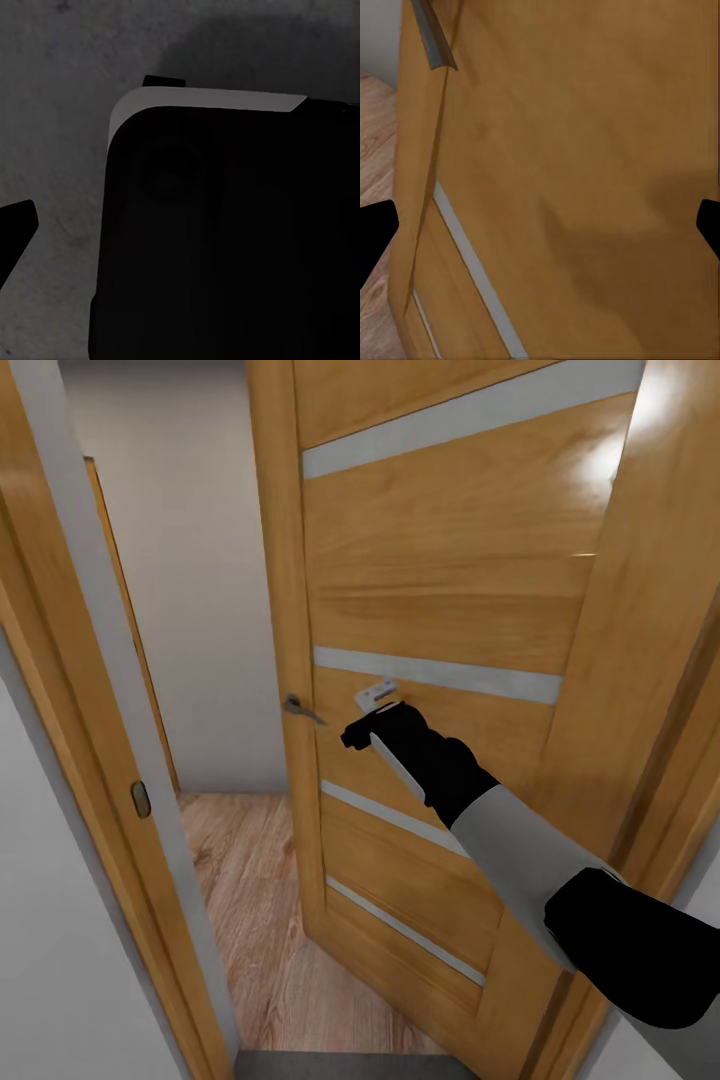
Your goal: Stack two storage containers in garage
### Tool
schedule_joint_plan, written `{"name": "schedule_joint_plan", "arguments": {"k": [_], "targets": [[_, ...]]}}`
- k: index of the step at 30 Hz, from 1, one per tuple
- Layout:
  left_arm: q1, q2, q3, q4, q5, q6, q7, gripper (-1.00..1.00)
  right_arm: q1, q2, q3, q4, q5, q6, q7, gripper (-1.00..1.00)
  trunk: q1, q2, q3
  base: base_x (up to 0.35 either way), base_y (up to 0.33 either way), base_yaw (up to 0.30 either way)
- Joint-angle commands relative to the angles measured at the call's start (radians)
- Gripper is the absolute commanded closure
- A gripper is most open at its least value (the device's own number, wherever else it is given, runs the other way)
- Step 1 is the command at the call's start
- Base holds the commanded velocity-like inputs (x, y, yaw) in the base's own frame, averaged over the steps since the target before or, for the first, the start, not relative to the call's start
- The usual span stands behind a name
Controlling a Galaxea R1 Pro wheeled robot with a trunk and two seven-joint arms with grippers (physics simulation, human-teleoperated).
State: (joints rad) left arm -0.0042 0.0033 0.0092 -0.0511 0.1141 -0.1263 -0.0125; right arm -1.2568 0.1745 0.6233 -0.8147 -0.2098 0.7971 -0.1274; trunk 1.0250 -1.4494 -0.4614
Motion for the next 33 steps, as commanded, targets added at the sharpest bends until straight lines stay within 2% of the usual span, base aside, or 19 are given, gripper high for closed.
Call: {"name": "schedule_joint_plan", "arguments": {"k": [1,5,9,12,14,17,26,30,33], "targets": [[0.000,0.000,0.000,0.000,0.009,-0.003,-0.001,-1.00,-0.001,0.000,0.003,0.017,-0.009,0.000,-0.023,-1.00,0.000,-0.001,-0.001,0.000,0.000,0.000],[0.000,0.000,0.000,0.000,0.009,-0.003,-0.001,-1.00,-0.002,0.000,0.006,0.096,-0.002,-0.026,-0.063,-1.00,0.000,-0.001,-0.001,0.000,0.000,0.000],[0.000,0.000,0.000,0.000,0.009,-0.003,-0.001,-1.00,-0.008,0.000,0.011,0.178,0.002,-0.071,-0.074,-1.00,0.000,-0.001,-0.001,0.000,0.000,0.000],[0.000,0.000,0.000,0.000,0.009,-0.003,-0.001,-1.00,-0.036,0.000,0.011,0.237,-0.001,-0.100,-0.076,-1.00,0.000,-0.001,-0.001,0.000,0.000,0.000],[0.000,0.000,0.000,0.000,0.009,-0.004,-0.001,-1.00,-0.075,0.000,0.012,0.289,-0.006,-0.121,-0.076,-1.00,0.000,-0.001,-0.001,0.000,0.000,0.000],[0.000,0.000,0.000,0.000,0.009,-0.004,-0.001,-1.00,-0.099,0.000,0.012,0.318,-0.009,-0.130,-0.077,-1.00,0.000,-0.001,-0.001,0.000,0.000,0.000],[0.000,0.000,0.001,0.000,0.010,-0.004,0.003,-1.00,-0.107,0.000,0.010,0.311,-0.009,-0.132,-0.076,-1.00,0.000,-0.001,-0.001,0.000,0.000,0.000],[0.000,0.000,0.004,0.000,0.011,-0.004,0.009,-1.00,-0.107,0.000,0.009,0.240,-0.011,-0.123,-0.057,-1.00,0.000,-0.001,-0.001,0.000,0.000,0.000],[0.000,0.000,0.004,0.000,0.012,-0.002,0.010,-1.00,-0.107,0.000,0.009,0.174,-0.012,-0.116,0.000,-1.00,0.000,-0.001,-0.001,0.000,0.000,0.000]]}}
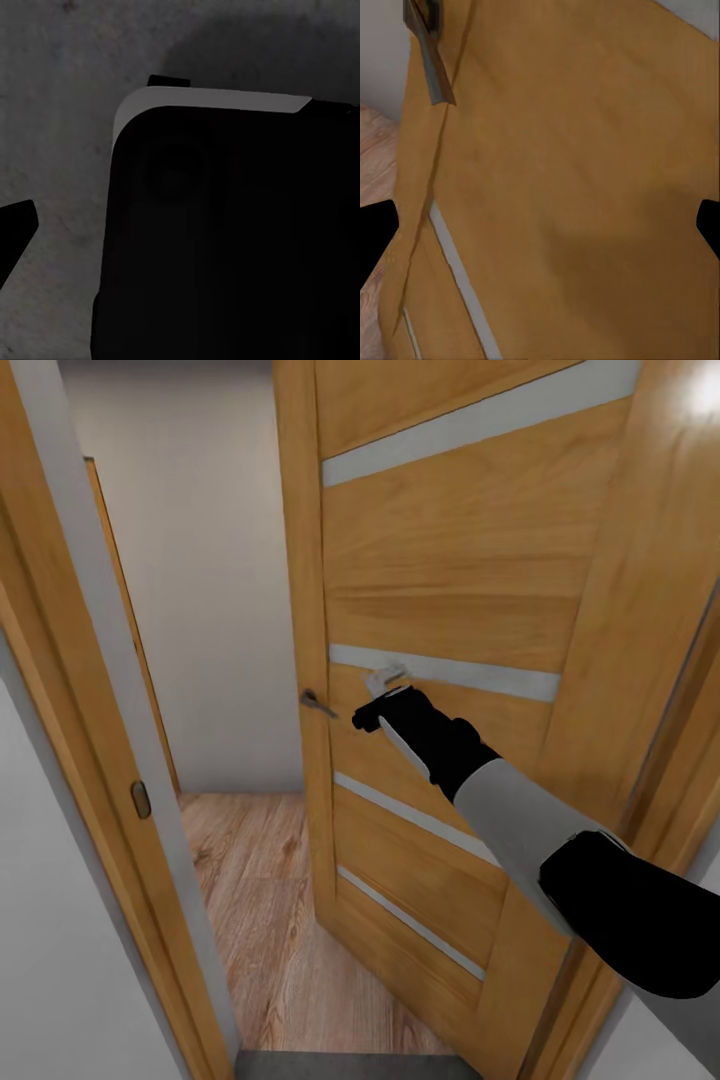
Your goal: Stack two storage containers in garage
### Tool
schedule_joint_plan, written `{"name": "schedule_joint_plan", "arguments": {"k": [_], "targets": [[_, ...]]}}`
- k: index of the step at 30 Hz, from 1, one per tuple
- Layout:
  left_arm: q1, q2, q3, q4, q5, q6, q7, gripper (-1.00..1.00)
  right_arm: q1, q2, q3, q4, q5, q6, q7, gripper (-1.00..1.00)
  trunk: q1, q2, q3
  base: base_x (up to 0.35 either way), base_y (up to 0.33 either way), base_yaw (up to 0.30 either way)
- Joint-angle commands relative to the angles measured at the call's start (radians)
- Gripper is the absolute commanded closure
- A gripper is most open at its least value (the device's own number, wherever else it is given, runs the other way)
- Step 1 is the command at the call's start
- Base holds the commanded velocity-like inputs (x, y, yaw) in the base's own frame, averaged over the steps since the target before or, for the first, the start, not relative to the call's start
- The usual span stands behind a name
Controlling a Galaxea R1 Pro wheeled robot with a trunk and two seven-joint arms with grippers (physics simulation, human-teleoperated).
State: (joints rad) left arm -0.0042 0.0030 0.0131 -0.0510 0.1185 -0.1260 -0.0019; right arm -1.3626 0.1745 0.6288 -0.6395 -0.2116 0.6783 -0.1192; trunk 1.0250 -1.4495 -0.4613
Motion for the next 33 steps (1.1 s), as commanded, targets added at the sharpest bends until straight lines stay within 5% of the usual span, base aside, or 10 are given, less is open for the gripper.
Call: {"name": "schedule_joint_plan", "arguments": {"k": [1,5,18,33], "targets": [[0.000,0.000,0.000,0.000,0.007,-0.002,0.000,-1.00,-0.001,0.000,0.003,-0.010,-0.010,0.004,0.004,-1.00,0.000,-0.001,-0.001,0.000,0.000,0.000],[0.000,0.000,-0.002,0.000,0.006,0.001,-0.005,-1.00,-0.001,0.000,0.004,-0.048,-0.022,0.007,0.066,-1.00,0.000,-0.001,-0.001,0.148,0.000,0.000],[0.000,0.001,-0.004,0.000,0.005,0.001,-0.008,-1.00,-0.001,0.000,0.005,-0.054,-0.061,0.020,0.071,-1.00,0.000,-0.001,-0.001,0.294,0.000,0.000],[0.000,0.001,-0.002,0.000,0.006,-0.003,-0.007,-1.00,-0.002,0.000,0.007,0.098,-0.051,0.017,-0.037,-1.00,0.000,-0.001,-0.001,0.019,0.000,0.000]]}}
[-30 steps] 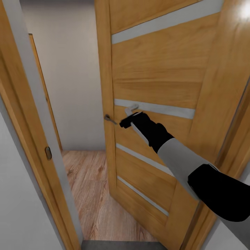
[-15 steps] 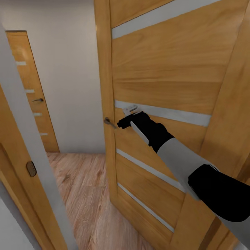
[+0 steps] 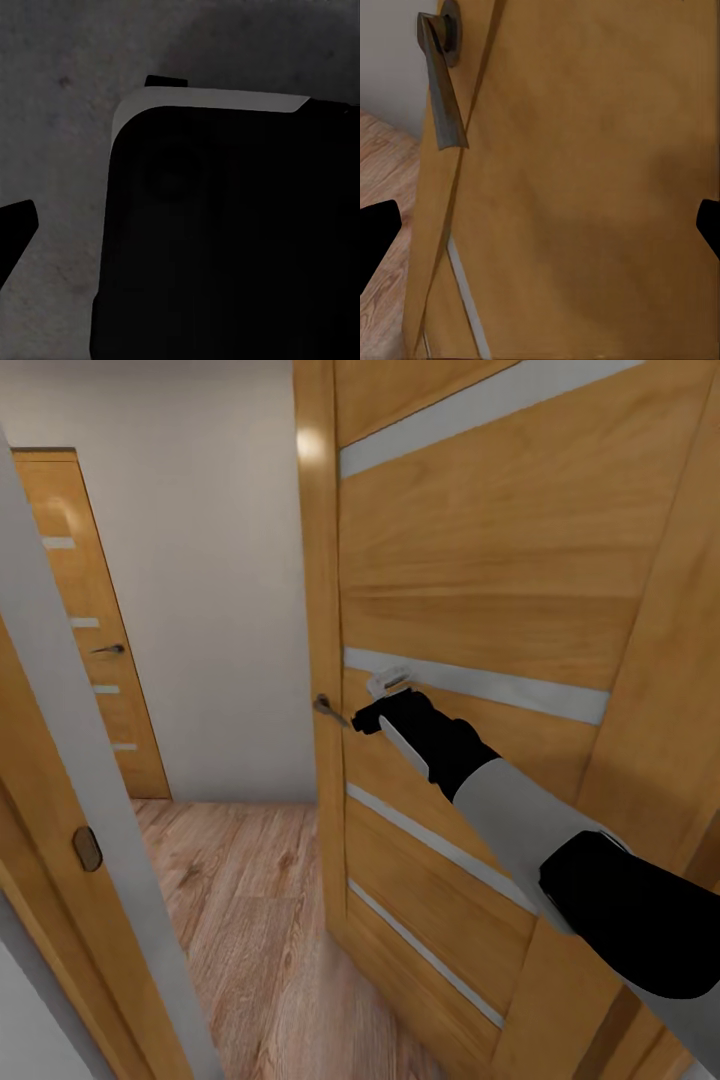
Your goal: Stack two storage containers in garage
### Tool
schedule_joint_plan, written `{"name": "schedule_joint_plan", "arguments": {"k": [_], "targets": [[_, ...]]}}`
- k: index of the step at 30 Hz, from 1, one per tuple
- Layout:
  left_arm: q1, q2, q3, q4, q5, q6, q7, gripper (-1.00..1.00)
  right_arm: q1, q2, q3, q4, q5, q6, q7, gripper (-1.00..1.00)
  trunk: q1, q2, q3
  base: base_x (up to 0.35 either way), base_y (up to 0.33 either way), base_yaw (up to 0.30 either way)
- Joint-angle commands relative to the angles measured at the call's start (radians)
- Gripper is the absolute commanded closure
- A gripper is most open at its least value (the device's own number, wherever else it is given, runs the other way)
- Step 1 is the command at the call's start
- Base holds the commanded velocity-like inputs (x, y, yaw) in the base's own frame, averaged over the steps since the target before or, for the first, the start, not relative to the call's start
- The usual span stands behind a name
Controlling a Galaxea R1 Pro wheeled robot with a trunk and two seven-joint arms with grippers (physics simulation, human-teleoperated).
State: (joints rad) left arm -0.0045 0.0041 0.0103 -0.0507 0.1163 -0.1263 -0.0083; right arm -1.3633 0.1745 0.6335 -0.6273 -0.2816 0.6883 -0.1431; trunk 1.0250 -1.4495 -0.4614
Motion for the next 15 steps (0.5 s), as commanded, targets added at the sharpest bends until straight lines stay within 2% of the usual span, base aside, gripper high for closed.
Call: {"name": "schedule_joint_plan", "arguments": {"k": [1,4,9,15], "targets": [[0.000,0.000,0.000,0.000,0.008,-0.003,-0.001,-1.00,-0.002,0.000,0.003,0.090,0.019,0.007,-0.035,-1.00,0.000,0.000,-0.001,0.000,0.000,0.000],[0.000,-0.001,0.000,0.000,0.008,-0.003,-0.001,-1.00,-0.007,0.000,0.002,0.126,0.019,0.005,-0.060,-1.00,0.000,0.000,-0.001,0.000,0.000,0.000],[0.000,-0.001,0.000,0.000,0.008,-0.003,-0.001,-1.00,-0.061,0.000,0.000,0.240,0.017,-0.046,-0.072,-1.00,0.000,0.000,-0.001,0.000,0.000,0.000],[0.000,-0.001,0.000,0.000,0.008,-0.003,-0.001,-1.00,-0.070,0.000,-0.001,0.268,0.018,-0.061,-0.074,-1.00,0.000,0.000,-0.001,0.000,0.000,0.000]]}}
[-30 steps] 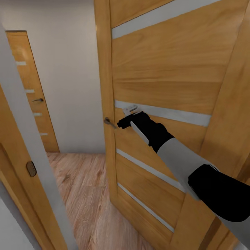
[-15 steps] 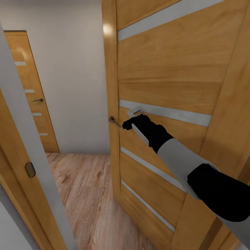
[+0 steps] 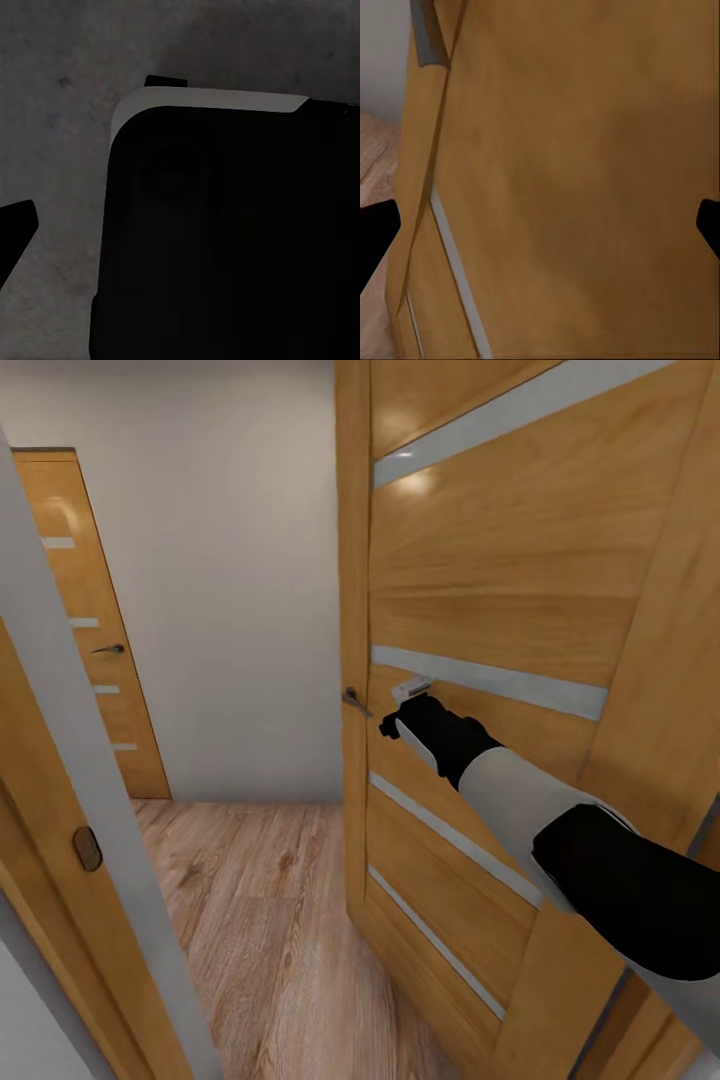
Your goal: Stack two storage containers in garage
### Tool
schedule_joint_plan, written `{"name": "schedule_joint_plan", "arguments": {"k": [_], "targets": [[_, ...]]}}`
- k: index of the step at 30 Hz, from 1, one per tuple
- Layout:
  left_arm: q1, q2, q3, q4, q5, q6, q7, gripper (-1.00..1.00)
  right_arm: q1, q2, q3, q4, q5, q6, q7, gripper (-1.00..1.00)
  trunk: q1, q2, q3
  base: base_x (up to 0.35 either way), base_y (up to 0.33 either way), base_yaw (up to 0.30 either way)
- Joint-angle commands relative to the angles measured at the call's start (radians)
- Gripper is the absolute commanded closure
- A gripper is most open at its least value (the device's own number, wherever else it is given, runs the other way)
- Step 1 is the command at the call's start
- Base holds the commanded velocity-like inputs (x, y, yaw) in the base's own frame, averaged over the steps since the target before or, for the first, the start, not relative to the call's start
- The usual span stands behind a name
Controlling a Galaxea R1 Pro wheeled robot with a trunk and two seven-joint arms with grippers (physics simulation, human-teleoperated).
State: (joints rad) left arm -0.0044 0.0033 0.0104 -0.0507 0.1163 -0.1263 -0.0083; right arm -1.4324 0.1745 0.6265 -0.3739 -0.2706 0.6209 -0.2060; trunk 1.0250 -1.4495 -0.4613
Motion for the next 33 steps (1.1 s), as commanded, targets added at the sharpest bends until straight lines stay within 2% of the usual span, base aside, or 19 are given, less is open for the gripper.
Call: {"name": "schedule_joint_plan", "arguments": {"k": [1,8,11,16,18,21,29,33], "targets": [[0.000,0.000,0.000,0.000,0.008,-0.003,-0.001,-1.00,-0.002,0.000,0.006,0.015,0.007,0.006,-0.011,-1.00,0.000,0.000,-0.001,0.000,0.000,0.000],[0.000,0.001,0.002,0.000,0.009,-0.003,0.005,-1.00,-0.002,0.000,0.004,-0.010,0.011,0.007,-0.010,-1.00,0.000,0.000,-0.001,0.000,0.000,0.000],[0.000,0.001,0.002,0.000,0.009,-0.003,0.006,-1.00,-0.002,0.000,0.003,-0.059,0.006,0.015,-0.002,-1.00,0.000,0.000,-0.001,0.000,0.000,0.000],[0.000,0.001,0.002,0.000,0.009,-0.002,0.004,-1.00,-0.002,0.000,0.001,-0.122,-0.001,0.022,0.054,-1.00,0.000,0.000,-0.001,0.005,0.000,0.000],[0.000,0.001,0.000,0.000,0.008,0.000,0.001,-1.00,-0.002,0.000,0.001,-0.128,-0.001,0.022,0.086,-1.00,0.000,0.000,-0.001,0.178,0.000,0.000],[0.000,0.001,-0.002,0.000,0.007,0.001,-0.002,-1.00,-0.002,0.000,0.001,-0.130,-0.001,0.021,0.097,-1.00,0.000,0.000,-0.001,0.266,0.000,0.000],[0.000,0.001,-0.002,0.000,0.007,0.001,-0.004,-1.00,-0.002,0.000,0.002,-0.132,-0.001,0.020,0.102,-1.00,0.000,0.000,-0.001,0.313,0.000,0.000],[0.000,0.001,-0.001,0.000,0.008,0.000,-0.003,-1.00,-0.002,0.000,0.004,-0.132,-0.001,0.023,0.096,-1.00,0.000,0.000,-0.001,0.120,0.000,0.000]]}}
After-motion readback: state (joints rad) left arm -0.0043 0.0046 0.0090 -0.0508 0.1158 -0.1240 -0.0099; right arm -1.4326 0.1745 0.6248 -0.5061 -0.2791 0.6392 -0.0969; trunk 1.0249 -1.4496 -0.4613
